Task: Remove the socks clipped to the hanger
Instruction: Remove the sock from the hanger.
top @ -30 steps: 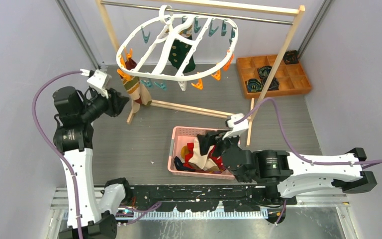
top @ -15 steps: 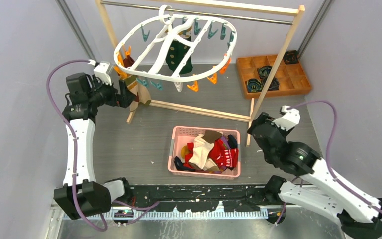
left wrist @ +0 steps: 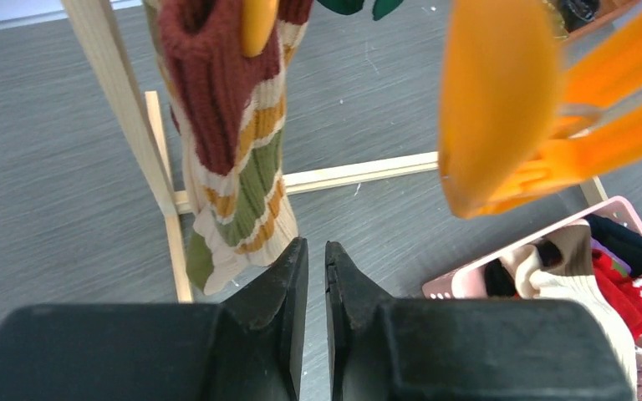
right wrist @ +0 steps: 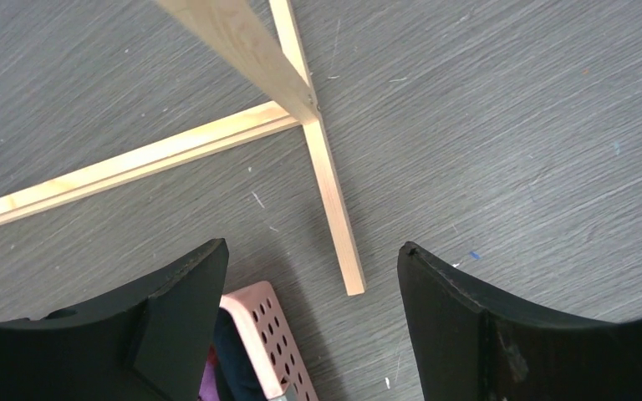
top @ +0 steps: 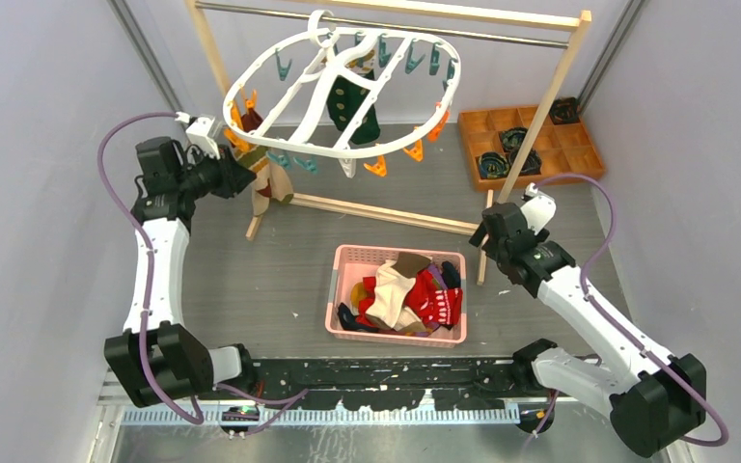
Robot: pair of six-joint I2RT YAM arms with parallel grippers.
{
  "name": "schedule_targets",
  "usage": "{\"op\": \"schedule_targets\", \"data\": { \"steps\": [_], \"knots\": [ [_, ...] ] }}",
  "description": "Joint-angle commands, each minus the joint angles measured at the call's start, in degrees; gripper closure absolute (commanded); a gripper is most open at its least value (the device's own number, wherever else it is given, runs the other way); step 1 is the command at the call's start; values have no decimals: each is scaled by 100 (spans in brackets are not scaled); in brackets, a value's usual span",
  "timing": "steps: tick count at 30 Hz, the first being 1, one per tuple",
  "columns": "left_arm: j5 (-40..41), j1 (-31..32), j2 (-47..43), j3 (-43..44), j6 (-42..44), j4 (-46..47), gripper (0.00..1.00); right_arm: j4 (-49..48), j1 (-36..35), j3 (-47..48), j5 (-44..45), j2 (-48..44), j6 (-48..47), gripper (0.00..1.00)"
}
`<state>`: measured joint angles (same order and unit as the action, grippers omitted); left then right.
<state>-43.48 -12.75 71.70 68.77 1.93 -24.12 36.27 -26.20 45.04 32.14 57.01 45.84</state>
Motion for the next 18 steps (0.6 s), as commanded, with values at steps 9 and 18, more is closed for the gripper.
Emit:
{"op": "schedule_targets", "data": {
  "steps": [9, 18],
  "knots": [
    [769, -159, -307, -73, 94, 157, 24, -816, 469, -171, -774, 276, -212, 20],
    [468, -439, 225, 100, -460, 551, 0, -822, 462, -128, -1286, -150, -138, 21]
  ]
}}
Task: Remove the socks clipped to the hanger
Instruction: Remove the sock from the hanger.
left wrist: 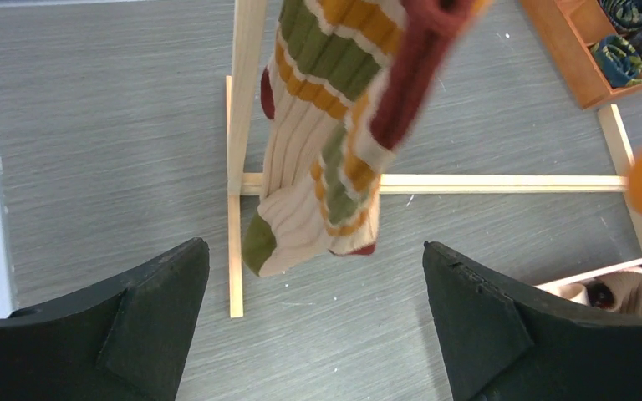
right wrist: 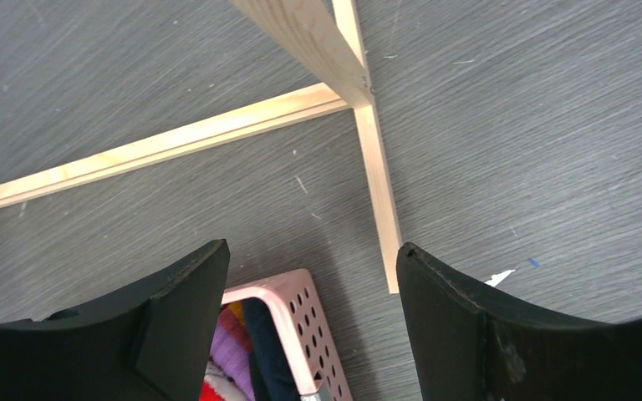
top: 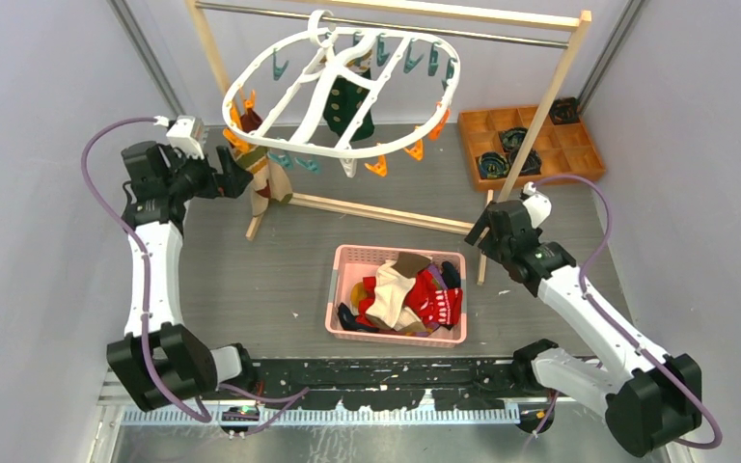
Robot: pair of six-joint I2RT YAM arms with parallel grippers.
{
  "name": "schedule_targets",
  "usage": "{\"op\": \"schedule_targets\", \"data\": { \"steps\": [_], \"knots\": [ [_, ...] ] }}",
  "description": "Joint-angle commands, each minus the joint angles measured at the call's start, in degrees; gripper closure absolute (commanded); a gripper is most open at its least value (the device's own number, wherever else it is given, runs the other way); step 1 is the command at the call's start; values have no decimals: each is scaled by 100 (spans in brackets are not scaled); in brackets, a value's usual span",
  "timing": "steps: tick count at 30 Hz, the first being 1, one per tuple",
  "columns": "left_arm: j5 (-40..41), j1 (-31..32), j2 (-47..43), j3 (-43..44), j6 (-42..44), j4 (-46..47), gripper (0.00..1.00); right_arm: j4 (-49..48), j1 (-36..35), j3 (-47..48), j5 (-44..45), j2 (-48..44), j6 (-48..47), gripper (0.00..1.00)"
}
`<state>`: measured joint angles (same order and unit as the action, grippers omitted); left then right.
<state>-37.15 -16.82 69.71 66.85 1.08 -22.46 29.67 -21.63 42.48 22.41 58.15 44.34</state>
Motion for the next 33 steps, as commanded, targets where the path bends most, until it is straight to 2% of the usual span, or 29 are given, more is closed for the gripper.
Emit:
{"op": "schedule_targets", "data": {
  "steps": [1, 3, 4, 8, 10, 12, 13, 14, 22, 29, 33],
  "knots": [
    [-261, -30, 581, 374, -503, 518, 0, -141, -6, 158, -394, -312, 14, 21],
    [-481, -8, 883, 522, -778, 743, 1, -80, -19, 215, -514, -400, 35, 21],
    [-623, 17, 1005, 626, -875, 765, 5, -35, -17, 261, -570, -443, 39, 21],
    [-1130, 142, 1185, 728, -1278, 1099, 27, 53, -53, 414, -861, -603, 59, 22],
    [-1131, 222, 1126, 703, -1243, 1131, 48, 109, -120, 538, -988, -612, 50, 24],
    [-930, 249, 978, 605, -1182, 1112, 81, 147, -274, 677, -994, -599, 16, 27],
    [-724, 249, 863, 504, -1118, 1085, 93, 152, -394, 740, -944, -607, 6, 28],
    [-641, 245, 748, 441, -1035, 1009, 99, 153, -565, 808, -848, -599, -2, 29],
    [-990, 248, -492, -51, -313, -65, 100, -143, -2603, 1219, 606, -316, 110, 30],
    [-2069, 249, -1275, 255, 852, -2334, 100, -934, -4358, 1399, 1830, 247, -204, 28],
    [-2933, 248, -1584, 426, 1554, -3416, 100, -1912, -5207, 1498, 2124, 644, -908, 23]
  ]
}}
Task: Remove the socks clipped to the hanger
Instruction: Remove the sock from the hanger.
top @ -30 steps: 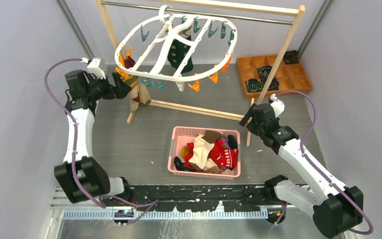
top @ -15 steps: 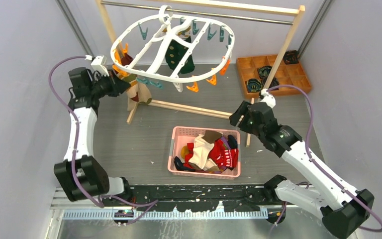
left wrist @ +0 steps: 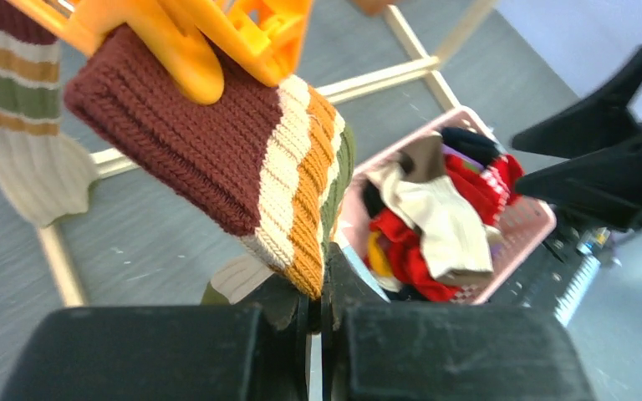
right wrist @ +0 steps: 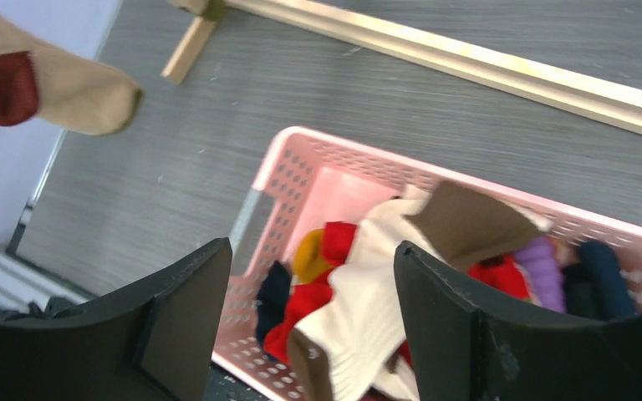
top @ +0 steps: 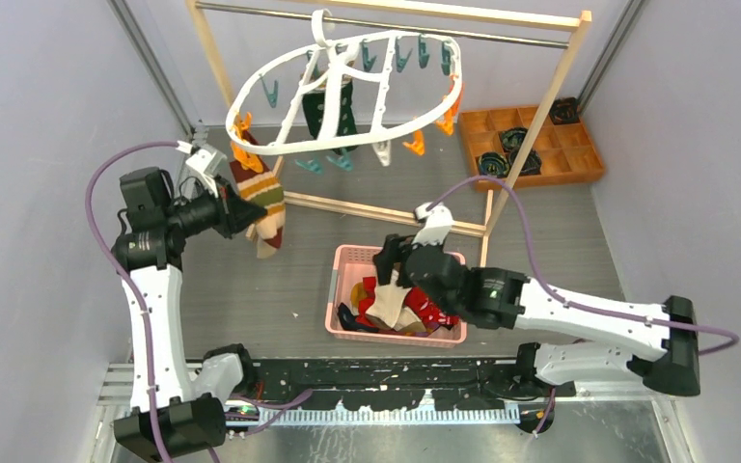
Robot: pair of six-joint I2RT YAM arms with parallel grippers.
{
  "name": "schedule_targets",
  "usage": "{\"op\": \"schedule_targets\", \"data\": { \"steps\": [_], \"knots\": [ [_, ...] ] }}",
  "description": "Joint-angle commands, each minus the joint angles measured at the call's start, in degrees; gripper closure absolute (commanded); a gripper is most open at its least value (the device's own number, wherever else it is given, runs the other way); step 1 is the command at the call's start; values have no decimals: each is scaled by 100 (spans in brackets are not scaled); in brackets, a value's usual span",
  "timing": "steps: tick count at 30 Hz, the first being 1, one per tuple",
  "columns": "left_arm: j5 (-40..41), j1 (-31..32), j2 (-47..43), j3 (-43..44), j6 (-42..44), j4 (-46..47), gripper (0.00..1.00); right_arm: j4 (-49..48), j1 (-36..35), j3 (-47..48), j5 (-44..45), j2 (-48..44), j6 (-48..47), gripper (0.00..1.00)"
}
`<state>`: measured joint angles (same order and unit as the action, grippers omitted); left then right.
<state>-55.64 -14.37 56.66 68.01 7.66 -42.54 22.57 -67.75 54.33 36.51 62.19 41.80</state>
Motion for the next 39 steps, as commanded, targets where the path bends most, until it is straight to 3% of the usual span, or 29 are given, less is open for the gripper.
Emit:
{"op": "schedule_targets", "data": {
  "steps": [1, 4, 8, 15, 21, 26, 33, 39],
  "knots": [
    [-1225, 2, -374, 306, 928, -1524, 100, -1537, -777, 323, 698, 351, -904, 21],
    [-1619, 17, -684, 210, 772, -1610, 100, -2544, -1195, 444, 494, 640, -1468, 17],
    [-1768, 81, -1172, 22, 162, -1239, 100, -3171, -1620, 760, 315, 968, -2047, 15],
    [-1973, 95, -1814, -290, -1013, -626, 100, -3479, -1888, 1209, -148, 1265, -2305, 13],
    [-2180, 94, -1998, -387, -1401, -623, 100, -3439, -1931, 1344, -479, 1359, -2240, 17],
    [-2229, 100, -2168, -608, -1492, -579, 100, -3386, -1953, 1128, -95, 903, -2020, 17],
    [-2162, 128, -2475, -1081, -2811, 926, 100, -3171, -1814, 1582, -196, 873, -1846, 13],
    [-2012, 163, -2624, -1161, -3134, 1256, 100, -2672, -1785, 2171, -178, 1386, -1617, 14]
  ]
}}
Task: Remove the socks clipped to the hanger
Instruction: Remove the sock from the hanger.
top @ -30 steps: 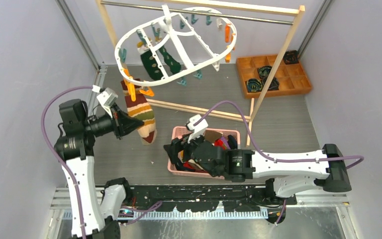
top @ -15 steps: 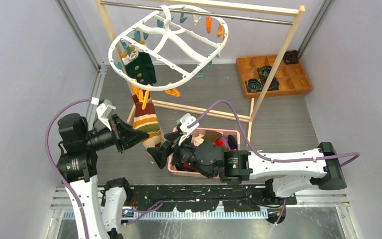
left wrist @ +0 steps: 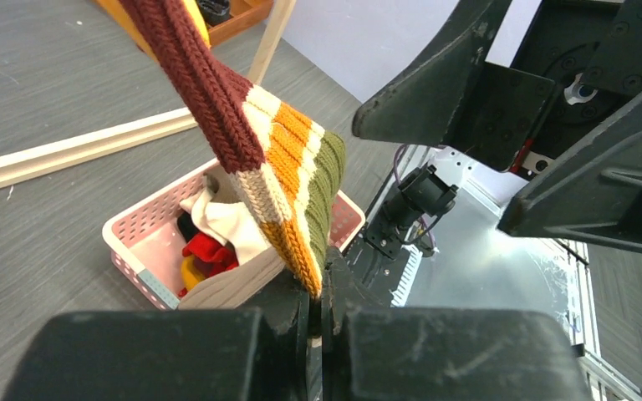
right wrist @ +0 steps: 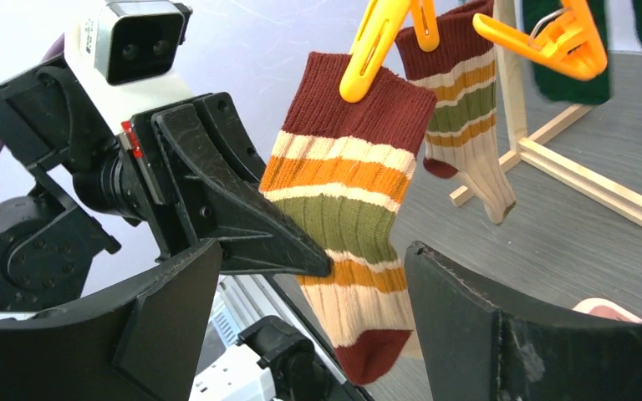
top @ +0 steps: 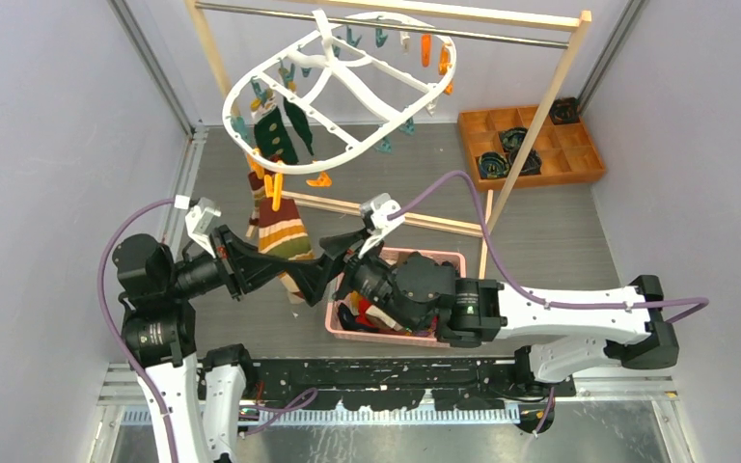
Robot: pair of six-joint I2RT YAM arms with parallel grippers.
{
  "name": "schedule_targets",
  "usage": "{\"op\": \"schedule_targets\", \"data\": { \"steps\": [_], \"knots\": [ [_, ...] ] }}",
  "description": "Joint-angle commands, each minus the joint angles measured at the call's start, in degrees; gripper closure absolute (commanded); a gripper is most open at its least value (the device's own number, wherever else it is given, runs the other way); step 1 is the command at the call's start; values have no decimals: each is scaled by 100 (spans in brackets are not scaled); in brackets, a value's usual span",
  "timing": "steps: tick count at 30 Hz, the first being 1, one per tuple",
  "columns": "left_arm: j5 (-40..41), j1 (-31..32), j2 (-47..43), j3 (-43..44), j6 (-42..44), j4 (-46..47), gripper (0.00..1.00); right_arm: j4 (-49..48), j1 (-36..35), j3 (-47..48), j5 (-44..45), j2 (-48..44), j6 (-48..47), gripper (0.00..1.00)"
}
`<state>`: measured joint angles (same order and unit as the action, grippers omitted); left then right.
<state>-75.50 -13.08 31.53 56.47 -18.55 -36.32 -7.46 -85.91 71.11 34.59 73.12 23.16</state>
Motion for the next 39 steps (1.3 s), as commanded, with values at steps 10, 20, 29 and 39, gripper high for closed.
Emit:
{"op": "schedule_targets", "data": {
  "steps": [10, 20, 29, 39],
  "knots": [
    [747, 53, -91, -115, -1555, 1620, 100, 546, -536, 186, 964, 244, -358, 20],
    [1095, 62, -309, -120, -2068, 1635, 100, 324, -839, 1452, 2391, 1748, -2597, 17],
    [911, 58, -390, -109, -2362, 1555, 100, -261, -401, 1870, 2453, 2308, -3020, 48],
    [384, 60, 435, 760, -88, -904, 0, 342, 380, 210, -778, 587, -345, 99]
  ]
}}
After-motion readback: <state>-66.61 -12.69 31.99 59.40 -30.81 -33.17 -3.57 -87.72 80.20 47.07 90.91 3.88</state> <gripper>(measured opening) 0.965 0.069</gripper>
